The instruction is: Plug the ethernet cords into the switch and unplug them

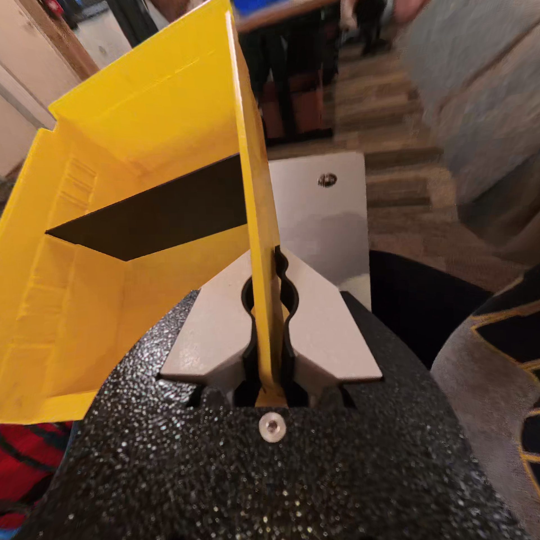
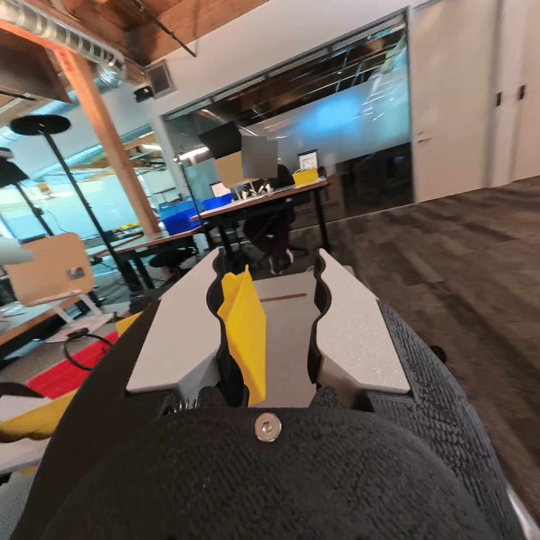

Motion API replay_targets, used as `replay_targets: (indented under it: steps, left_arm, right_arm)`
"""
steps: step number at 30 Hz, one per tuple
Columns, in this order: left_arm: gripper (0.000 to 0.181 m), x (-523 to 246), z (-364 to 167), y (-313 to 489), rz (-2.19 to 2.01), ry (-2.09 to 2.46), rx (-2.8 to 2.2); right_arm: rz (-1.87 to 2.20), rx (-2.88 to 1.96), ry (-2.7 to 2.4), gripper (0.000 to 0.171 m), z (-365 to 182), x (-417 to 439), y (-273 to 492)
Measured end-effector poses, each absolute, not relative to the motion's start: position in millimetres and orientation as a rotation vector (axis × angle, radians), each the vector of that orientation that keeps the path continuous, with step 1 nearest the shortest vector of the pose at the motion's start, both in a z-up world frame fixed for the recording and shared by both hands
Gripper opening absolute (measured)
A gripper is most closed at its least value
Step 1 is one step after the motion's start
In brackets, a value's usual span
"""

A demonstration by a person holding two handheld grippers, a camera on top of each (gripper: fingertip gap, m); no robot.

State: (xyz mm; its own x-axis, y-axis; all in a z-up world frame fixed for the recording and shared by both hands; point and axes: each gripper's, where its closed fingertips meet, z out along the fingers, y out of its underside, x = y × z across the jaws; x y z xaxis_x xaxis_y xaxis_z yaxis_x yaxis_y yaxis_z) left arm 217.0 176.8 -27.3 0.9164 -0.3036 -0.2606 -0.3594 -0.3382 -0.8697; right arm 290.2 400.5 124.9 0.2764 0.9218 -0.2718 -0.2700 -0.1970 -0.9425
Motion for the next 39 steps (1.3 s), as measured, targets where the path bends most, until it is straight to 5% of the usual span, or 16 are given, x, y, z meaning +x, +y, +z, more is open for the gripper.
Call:
replay_targets:
  steps: [1,35,39]
  left_arm:
    - [0.005,217.2,-40.2,183.0,0.093,0.502,-1.983]
    - [0.004,195.4,-139.2,273.1,0.142,0.294,-2.080]
    - [0.039,209.2,-119.5,260.1,0.057,0.328,-2.030]
  right_arm:
    - [1.215,-1.337,-0.681,0.060,122.1,293.0,404.8]
    - [1.360,-1.439,-0.820,0.057,81.4,251.8,401.9]
    - [1.341,-1.456,-0.854,0.057,75.7,245.6,399.3]
